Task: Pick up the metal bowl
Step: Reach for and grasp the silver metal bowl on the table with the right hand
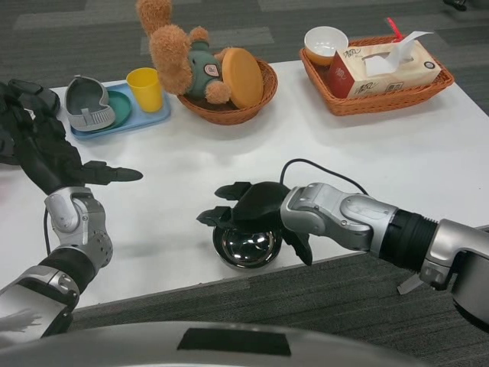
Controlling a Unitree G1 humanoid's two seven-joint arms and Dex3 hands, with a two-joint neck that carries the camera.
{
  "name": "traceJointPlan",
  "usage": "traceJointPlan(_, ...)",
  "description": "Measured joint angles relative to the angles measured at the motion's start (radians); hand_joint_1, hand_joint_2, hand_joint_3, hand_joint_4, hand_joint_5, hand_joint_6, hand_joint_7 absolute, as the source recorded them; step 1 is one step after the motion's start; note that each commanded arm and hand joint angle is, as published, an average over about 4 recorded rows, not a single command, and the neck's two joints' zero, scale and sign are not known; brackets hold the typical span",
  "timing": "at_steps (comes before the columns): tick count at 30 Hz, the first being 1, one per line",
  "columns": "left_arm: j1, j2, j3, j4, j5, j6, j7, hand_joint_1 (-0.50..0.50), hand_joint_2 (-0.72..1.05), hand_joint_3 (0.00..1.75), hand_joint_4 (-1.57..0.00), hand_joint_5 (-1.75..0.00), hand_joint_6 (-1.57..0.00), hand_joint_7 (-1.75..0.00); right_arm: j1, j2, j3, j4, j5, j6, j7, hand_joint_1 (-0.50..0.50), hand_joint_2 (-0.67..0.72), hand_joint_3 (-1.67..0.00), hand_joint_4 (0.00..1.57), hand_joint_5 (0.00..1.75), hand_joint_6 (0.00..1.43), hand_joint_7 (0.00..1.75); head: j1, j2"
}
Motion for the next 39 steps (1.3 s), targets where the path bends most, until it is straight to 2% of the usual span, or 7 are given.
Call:
traceJointPlan(7, 0.001, 0.0, -0.001, 0.0, -0.002, 0.0, 0.0, -0.5, -0.72, 0.09, 0.0, 0.0, 0.0, 0.0, 0.006, -0.003, 0.017, -0.002, -0.026, 0.003, -0.002, -0.17, 0.0, -0.4, 0.0, 0.0, 0.0, 0.0, -0.01, -0.012)
traceJointPlan(11, 0.002, 0.0, -0.005, 0.0, -0.011, 0.0, 0.0, -0.5, -0.72, 0.09, 0.0, 0.0, 0.0, 0.0, 0.006, -0.001, 0.035, -0.002, -0.024, 0.003, -0.003, -0.17, -0.03, -0.4, 0.0, 0.0, 0.0, 0.0, -0.002, -0.014)
traceJointPlan(19, 0.003, 0.0, -0.015, 0.0, -0.023, 0.0, 0.0, -0.5, -0.72, 0.09, 0.0, 0.0, 0.0, 0.0, -0.003, 0.036, 0.038, 0.039, -0.021, -0.004, -0.005, -0.16, -0.1, -0.4, 0.0, 0.0, 0.0, 0.0, 0.007, -0.01)
traceJointPlan(23, 0.003, 0.0, -0.019, 0.0, -0.025, 0.0, 0.0, -0.5, -0.72, 0.09, 0.0, 0.0, 0.0, 0.0, -0.017, 0.055, 0.042, 0.079, -0.021, -0.017, -0.009, -0.17, -0.1, -0.48, 0.0, 0.0, 0.0, 0.0, 0.005, -0.011)
traceJointPlan(32, 0.005, 0.0, -0.019, 0.0, -0.026, 0.0, 0.0, -0.5, -0.72, 0.09, 0.0, 0.0, 0.0, 0.0, -0.04, 0.064, 0.053, 0.087, -0.021, -0.028, -0.026, -0.17, -0.1, -0.48, 0.0, 0.0, 0.0, 0.0, 0.004, -0.008)
traceJointPlan(36, 0.006, 0.0, -0.019, 0.0, -0.027, 0.0, 0.0, -0.5, -0.72, 0.09, 0.0, 0.0, 0.0, 0.0, -0.067, 0.063, 0.1, 0.087, 0.001, -0.026, -0.032, -0.17, -0.16, -0.48, 0.0, 0.0, 0.0, 0.0, 0.008, -0.009)
traceJointPlan(39, 0.006, 0.0, -0.019, 0.0, -0.027, 0.0, 0.0, -0.5, -0.72, 0.09, 0.0, 0.0, 0.0, 0.0, -0.102, 0.054, 0.152, 0.081, 0.041, -0.017, -0.045, -0.17, -0.16, -0.54, 0.0, 0.0, 0.0, 0.0, 0.01, -0.012)
